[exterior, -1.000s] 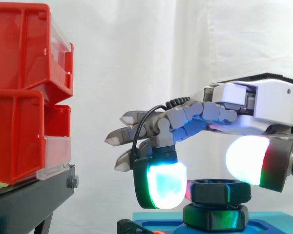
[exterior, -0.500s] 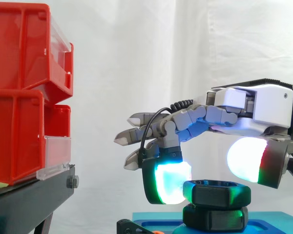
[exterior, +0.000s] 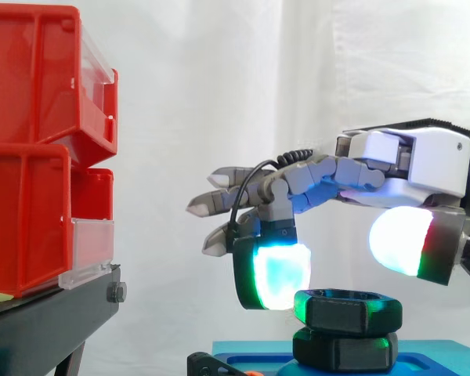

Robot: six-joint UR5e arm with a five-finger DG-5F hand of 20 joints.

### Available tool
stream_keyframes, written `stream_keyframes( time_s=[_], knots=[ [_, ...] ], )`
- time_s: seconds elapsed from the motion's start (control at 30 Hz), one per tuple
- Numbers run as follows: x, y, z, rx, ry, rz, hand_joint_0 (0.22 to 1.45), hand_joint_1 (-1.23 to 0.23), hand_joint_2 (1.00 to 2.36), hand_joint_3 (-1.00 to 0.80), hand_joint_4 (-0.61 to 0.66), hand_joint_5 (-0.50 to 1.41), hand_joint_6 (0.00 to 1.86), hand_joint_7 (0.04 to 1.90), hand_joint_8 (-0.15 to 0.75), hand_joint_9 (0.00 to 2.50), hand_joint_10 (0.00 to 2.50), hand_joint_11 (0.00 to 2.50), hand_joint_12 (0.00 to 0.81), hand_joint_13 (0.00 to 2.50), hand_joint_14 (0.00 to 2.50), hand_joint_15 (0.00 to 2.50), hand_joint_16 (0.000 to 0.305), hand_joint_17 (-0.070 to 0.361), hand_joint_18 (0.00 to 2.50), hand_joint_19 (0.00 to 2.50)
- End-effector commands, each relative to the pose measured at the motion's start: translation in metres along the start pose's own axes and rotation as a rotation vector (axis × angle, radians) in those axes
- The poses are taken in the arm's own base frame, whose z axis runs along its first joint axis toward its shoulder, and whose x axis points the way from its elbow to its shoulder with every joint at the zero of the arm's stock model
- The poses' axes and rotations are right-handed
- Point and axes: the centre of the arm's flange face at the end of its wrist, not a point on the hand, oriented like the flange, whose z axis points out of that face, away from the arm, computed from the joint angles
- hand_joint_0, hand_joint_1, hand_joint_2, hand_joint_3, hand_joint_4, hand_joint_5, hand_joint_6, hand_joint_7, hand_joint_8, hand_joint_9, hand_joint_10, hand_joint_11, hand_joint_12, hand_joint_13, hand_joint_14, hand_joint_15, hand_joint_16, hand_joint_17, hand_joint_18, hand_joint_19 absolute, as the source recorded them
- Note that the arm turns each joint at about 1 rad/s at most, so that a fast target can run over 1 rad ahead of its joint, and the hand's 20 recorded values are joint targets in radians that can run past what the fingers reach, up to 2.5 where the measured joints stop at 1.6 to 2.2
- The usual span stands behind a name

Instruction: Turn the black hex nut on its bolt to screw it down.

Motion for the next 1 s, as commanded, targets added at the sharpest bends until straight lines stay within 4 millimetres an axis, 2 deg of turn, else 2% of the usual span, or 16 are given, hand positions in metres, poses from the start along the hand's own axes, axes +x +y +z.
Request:
stream_keyframes(
  time_s=[0.0, 0.1, 0.2, 0.43, 0.63, 0.97],
  knots=[
    [-0.002, 0.005, 0.008, -0.009, -0.018, -0.004, 0.44, -0.23, 1.0, -0.5, 0.23, -0.12, 0.59, 1.28, 0.261, 0.64, 0.0, 0.15, 0.313, 0.3, 0.0, 0.0, 0.058, 0.13, 0.08, 0.0],
    [-0.005, 0.008, 0.014, -0.017, -0.043, -0.019, 0.42, -0.38, 1.0, -0.5, 0.23, -0.12, 0.52, 1.34, 0.263, 0.64, 0.01, 0.15, 0.32, 0.31, 0.0, 0.0, 0.059, 0.133, 0.1, 0.0],
    [-0.006, 0.013, 0.019, -0.024, -0.054, -0.025, 0.41, -0.48, 1.0, -0.5, 0.23, -0.13, 0.5, 1.27, 0.255, 0.63, 0.0, 0.14, 0.323, 0.31, 0.0, 0.0, 0.06, 0.136, 0.11, 0.0],
    [-0.002, 0.022, 0.026, -0.01, -0.039, -0.009, 0.4, -0.6, 1.0, -0.5, 0.25, -0.14, 0.5, 1.15, 0.249, 0.62, 0.0, 0.15, 0.325, 0.31, 0.0, 0.0, 0.062, 0.139, 0.13, 0.0],
    [0.001, 0.033, 0.032, -0.005, -0.015, 0.009, 0.34, -0.52, 1.0, -0.5, 0.28, -0.14, 0.5, 1.13, 0.271, 0.62, 0.0, 0.15, 0.359, 0.32, 0.0, 0.0, 0.07, 0.156, 0.15, 0.0],
    [0.001, 0.038, 0.036, -0.008, -0.011, 0.014, 0.32, -0.25, 1.0, -0.5, 0.29, -0.14, 0.5, 1.11, 0.286, 0.63, 0.0, 0.15, 0.372, 0.32, 0.0, 0.0, 0.073, 0.165, 0.12, 0.0]
  ],
)
